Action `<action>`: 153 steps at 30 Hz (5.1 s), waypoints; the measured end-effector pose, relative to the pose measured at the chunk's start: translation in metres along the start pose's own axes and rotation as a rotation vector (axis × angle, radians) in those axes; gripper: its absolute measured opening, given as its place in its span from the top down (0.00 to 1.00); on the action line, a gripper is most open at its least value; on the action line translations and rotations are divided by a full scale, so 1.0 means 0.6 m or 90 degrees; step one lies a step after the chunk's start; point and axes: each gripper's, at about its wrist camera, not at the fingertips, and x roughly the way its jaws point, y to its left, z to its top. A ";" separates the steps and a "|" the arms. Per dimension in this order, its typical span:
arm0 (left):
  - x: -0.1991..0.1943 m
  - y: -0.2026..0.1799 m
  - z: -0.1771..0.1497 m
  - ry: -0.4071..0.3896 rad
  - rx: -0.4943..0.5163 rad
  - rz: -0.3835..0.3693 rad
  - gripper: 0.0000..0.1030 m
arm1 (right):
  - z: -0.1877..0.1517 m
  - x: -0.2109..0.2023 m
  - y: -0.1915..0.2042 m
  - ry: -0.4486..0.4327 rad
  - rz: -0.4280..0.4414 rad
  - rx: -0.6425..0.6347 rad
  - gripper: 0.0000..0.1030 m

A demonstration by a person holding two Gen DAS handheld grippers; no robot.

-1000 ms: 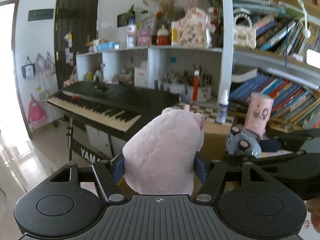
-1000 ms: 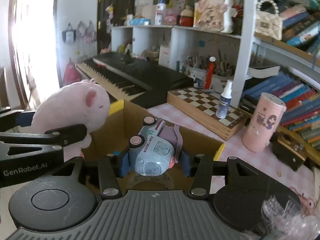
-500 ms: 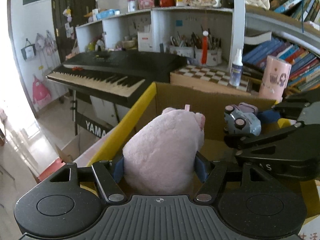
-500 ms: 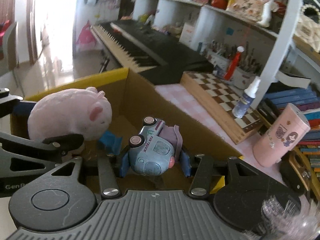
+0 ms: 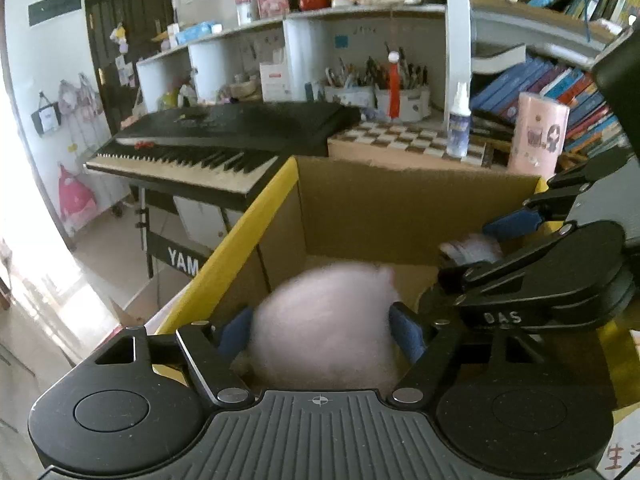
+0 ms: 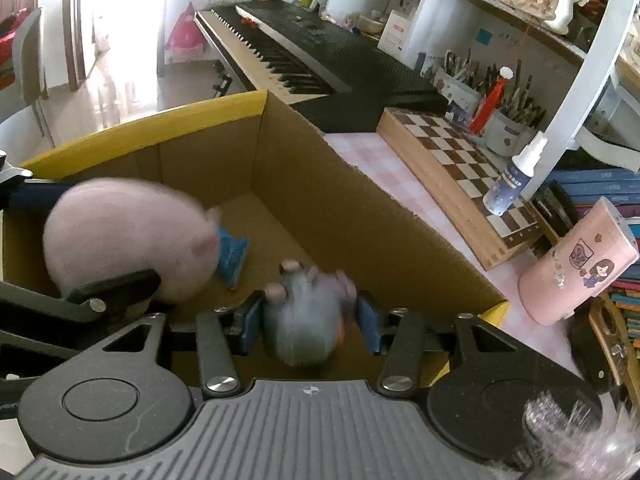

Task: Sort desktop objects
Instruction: 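Lower the pig and car into the yellow box and open both grippers, then raise both open grippers out of the yellow box and back away, then move the right gripper toward the mint-green toy while the left approaches the white plug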

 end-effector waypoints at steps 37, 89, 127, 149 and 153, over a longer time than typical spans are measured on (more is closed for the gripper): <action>-0.185 0.131 -0.105 -0.102 -0.094 -0.016 0.19 | -0.152 -0.254 0.118 -0.156 -0.202 0.331 0.47; -0.247 0.063 -0.222 -0.006 0.062 -0.182 0.13 | -0.313 -0.320 0.289 -0.038 -0.230 0.369 0.40; -0.157 -0.227 -0.130 -0.010 0.129 -0.306 0.23 | -0.412 -0.323 0.018 0.006 -0.313 0.439 0.40; -0.102 -0.332 -0.041 -0.035 0.084 -0.164 0.23 | -0.419 -0.258 -0.168 -0.031 -0.195 0.389 0.40; -0.091 -0.337 -0.029 -0.033 0.078 -0.136 0.23 | -0.410 -0.226 -0.198 -0.048 -0.178 0.370 0.40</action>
